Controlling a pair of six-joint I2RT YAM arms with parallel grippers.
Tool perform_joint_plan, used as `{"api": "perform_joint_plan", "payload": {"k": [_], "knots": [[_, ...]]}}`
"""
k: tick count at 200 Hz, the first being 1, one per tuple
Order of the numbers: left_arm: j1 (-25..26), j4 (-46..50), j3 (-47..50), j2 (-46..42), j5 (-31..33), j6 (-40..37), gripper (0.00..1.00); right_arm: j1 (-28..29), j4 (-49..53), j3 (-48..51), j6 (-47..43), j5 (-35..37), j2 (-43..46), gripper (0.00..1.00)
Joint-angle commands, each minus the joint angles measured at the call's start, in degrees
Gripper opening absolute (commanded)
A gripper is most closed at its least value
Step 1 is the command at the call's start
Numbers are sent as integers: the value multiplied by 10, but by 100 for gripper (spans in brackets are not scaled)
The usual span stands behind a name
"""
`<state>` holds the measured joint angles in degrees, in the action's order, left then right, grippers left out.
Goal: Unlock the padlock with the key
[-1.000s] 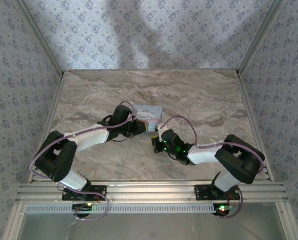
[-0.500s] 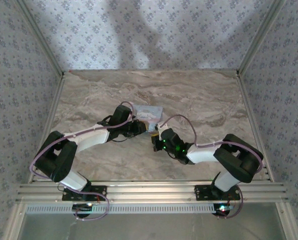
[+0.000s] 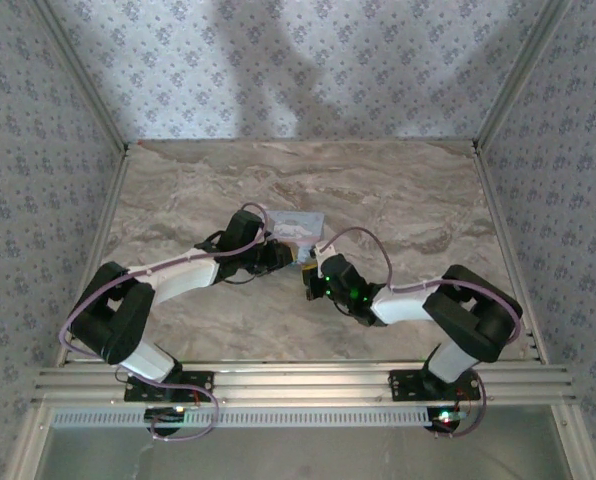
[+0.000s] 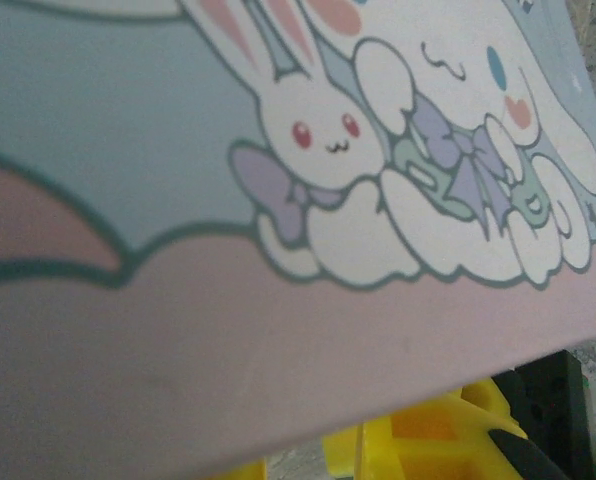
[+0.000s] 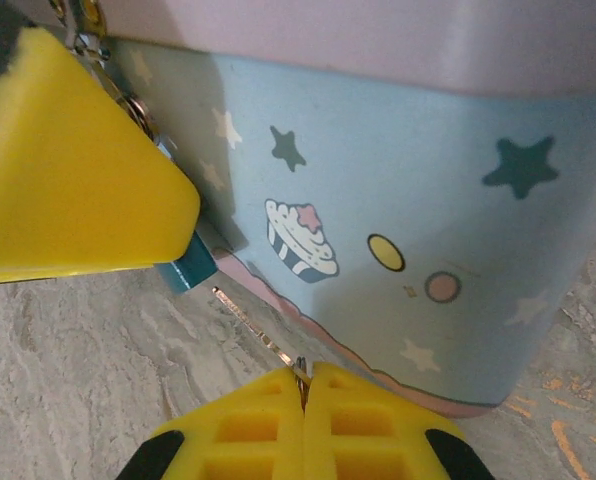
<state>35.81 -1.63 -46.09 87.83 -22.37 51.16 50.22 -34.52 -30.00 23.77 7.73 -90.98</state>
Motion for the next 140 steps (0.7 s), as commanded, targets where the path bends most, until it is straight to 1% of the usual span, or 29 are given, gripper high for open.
{"api": "perform_joint_plan", "payload": {"k": [1,59,140], "knots": [[7,-29,-14,-3,-16,5,13,-3,-12,-18,5,0,-12,0],[8,-32,-10,-4,-15,7,13,-4,-24,-15,3,-10,-15,0],[9,-30,-9,-5,-18,10,13,-6,-61,1,6,-4,-15,0]]}}
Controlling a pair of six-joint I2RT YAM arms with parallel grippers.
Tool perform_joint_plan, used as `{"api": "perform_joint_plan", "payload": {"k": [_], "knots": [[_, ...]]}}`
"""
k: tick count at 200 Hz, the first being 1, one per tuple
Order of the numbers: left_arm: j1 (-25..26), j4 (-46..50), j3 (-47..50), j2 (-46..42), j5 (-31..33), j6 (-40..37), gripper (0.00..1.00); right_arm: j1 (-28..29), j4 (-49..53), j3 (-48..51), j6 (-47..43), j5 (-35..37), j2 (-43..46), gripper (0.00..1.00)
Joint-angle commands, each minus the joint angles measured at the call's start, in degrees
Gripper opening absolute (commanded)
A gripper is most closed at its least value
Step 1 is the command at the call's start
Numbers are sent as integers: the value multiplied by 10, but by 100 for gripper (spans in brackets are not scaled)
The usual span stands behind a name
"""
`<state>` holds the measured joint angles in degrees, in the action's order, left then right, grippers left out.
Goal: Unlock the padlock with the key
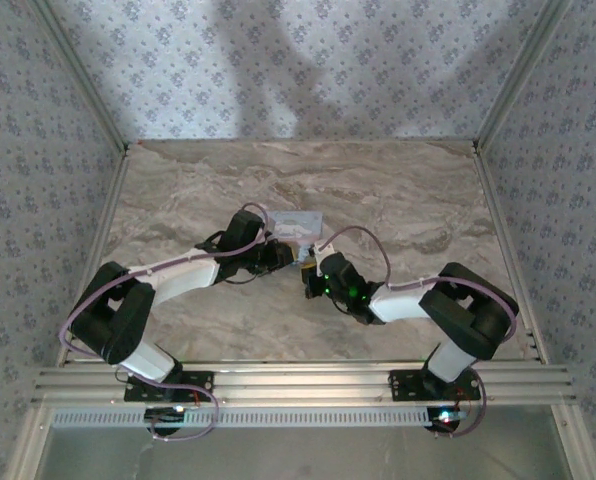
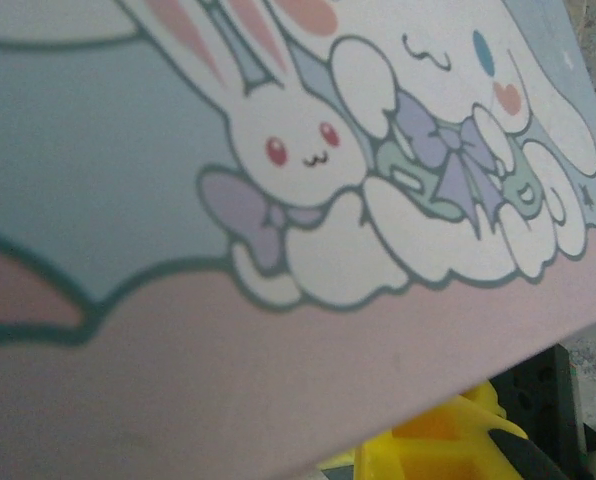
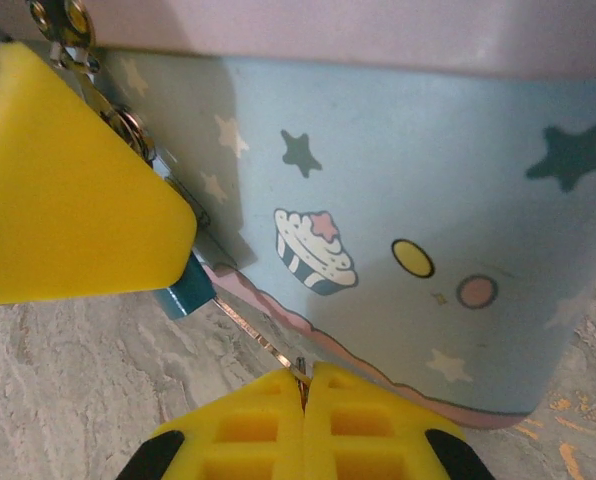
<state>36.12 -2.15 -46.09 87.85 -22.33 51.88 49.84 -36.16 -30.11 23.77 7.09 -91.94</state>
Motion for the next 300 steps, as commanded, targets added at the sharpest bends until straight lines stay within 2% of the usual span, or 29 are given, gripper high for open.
{"api": "perform_joint_plan", "payload": {"k": [1,176,300], "knots": [[6,-25,-9,-6,-19,3,13,-3,-45,2,6,2,-5,0],[6,-27,-13,-6,-37,25,13,-14,-89,35,21,9,3,0],[3,-29,-20,6,-44,36,13,-14,-104,42,12,-18,-1,0]]}}
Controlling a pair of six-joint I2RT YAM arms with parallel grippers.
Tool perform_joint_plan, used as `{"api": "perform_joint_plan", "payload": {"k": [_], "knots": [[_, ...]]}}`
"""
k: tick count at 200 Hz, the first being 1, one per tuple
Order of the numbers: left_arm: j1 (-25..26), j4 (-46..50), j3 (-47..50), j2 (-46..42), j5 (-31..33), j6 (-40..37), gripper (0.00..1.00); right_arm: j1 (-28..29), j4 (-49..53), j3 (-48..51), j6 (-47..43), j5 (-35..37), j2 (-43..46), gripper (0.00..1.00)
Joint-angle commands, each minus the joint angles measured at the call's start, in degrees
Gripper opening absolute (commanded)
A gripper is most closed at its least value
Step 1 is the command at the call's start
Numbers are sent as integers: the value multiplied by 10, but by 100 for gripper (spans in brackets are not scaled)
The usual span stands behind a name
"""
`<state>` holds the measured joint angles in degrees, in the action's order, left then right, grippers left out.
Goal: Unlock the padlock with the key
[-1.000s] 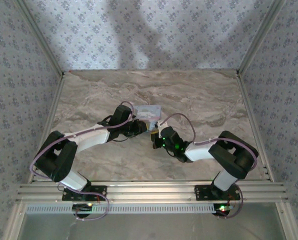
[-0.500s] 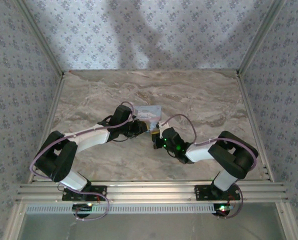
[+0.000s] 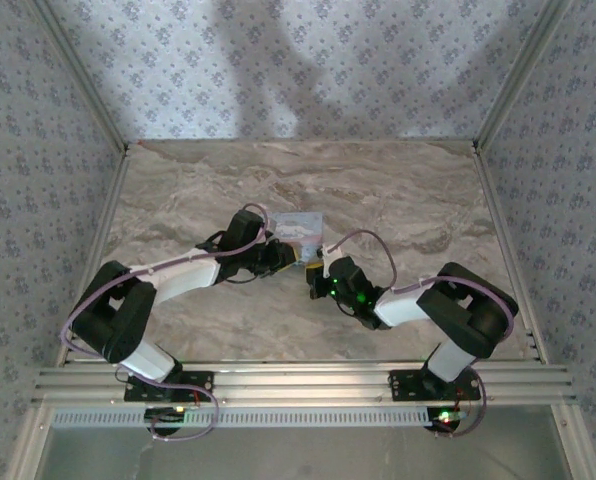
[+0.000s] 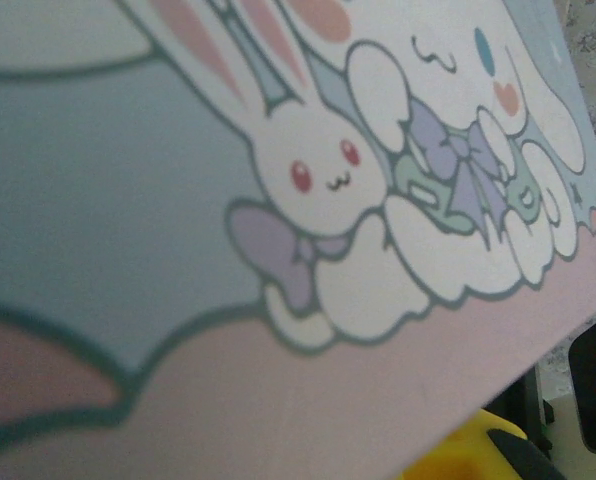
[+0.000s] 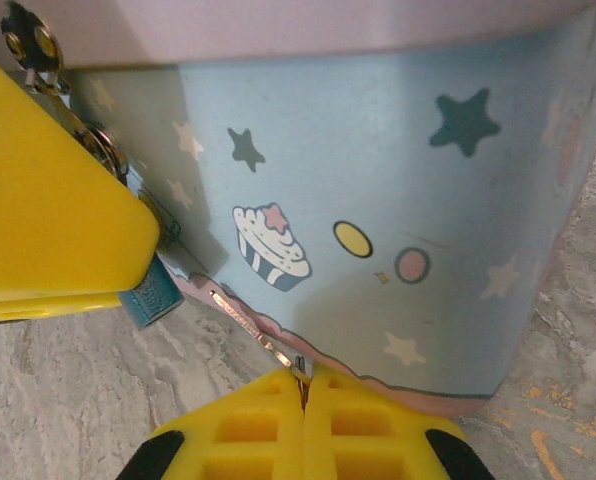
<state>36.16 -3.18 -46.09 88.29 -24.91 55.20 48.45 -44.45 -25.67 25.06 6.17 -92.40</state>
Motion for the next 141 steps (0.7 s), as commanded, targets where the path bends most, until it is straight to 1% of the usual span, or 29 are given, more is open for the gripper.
{"api": "perform_joint_plan", "payload": {"k": [1,89,141], "knots": [[2,-19,-20,1,-18,3,13,1,-21,-3,-1,-9,3,0],[3,-17,-20,2,-18,2,13,2,-41,-2,-2,-17,0,0],[3,-16,-21,2,-20,1,13,2,-25,-13,-10,-15,-4,0]]}}
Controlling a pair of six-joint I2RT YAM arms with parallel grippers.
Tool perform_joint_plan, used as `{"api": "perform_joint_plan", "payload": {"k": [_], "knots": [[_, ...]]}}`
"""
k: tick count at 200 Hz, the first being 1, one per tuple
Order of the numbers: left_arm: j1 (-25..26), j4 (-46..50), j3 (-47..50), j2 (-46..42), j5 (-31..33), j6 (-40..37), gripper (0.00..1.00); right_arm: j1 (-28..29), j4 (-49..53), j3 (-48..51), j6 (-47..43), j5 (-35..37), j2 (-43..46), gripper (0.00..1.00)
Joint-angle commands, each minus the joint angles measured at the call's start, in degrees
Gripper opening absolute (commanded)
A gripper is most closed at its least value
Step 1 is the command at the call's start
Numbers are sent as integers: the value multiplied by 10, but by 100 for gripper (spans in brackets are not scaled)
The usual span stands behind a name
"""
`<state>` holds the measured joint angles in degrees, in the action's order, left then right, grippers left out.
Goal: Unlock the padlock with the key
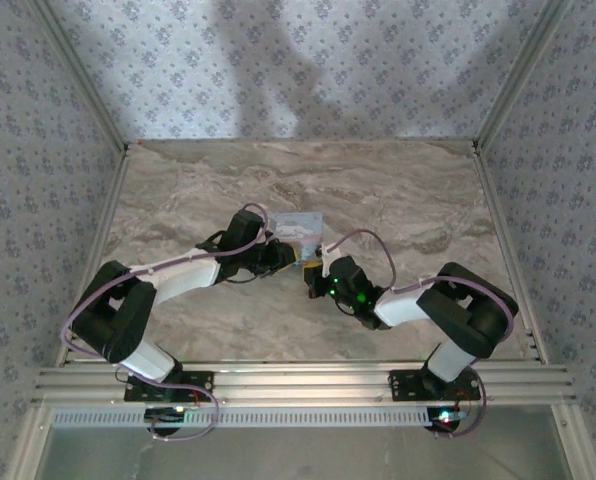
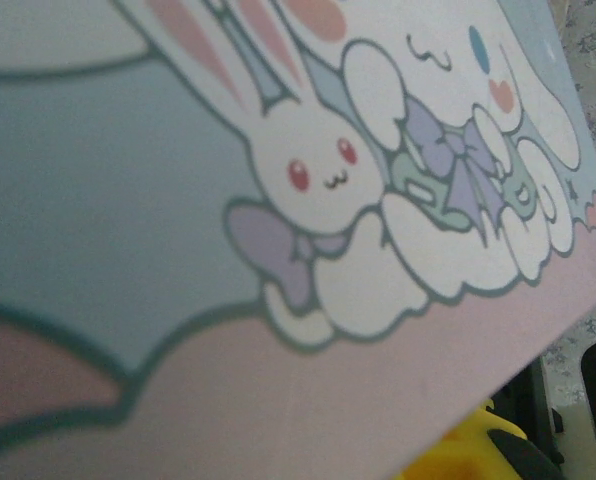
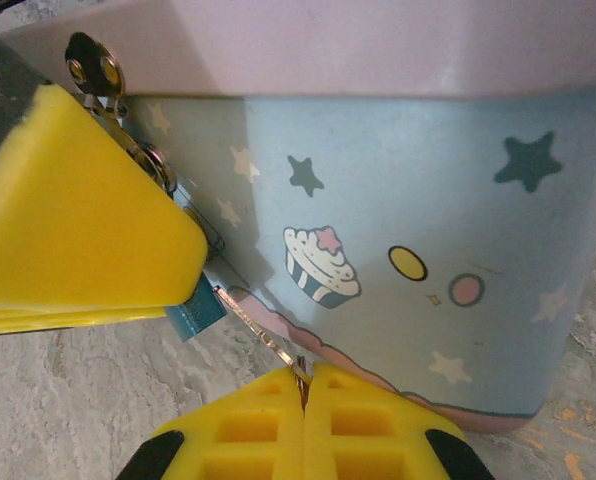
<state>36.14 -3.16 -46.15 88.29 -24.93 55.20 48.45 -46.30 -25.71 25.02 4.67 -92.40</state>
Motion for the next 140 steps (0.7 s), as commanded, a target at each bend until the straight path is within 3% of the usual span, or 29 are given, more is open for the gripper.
{"api": "perform_joint_plan", "payload": {"k": [1,140], "knots": [[3,-17,-20,2,-20,1,13,2,-6,-13,-10,1,-4,0],[2,-17,-15,-7,-19,2,13,8,-28,34,-13,-3,18,0]]}}
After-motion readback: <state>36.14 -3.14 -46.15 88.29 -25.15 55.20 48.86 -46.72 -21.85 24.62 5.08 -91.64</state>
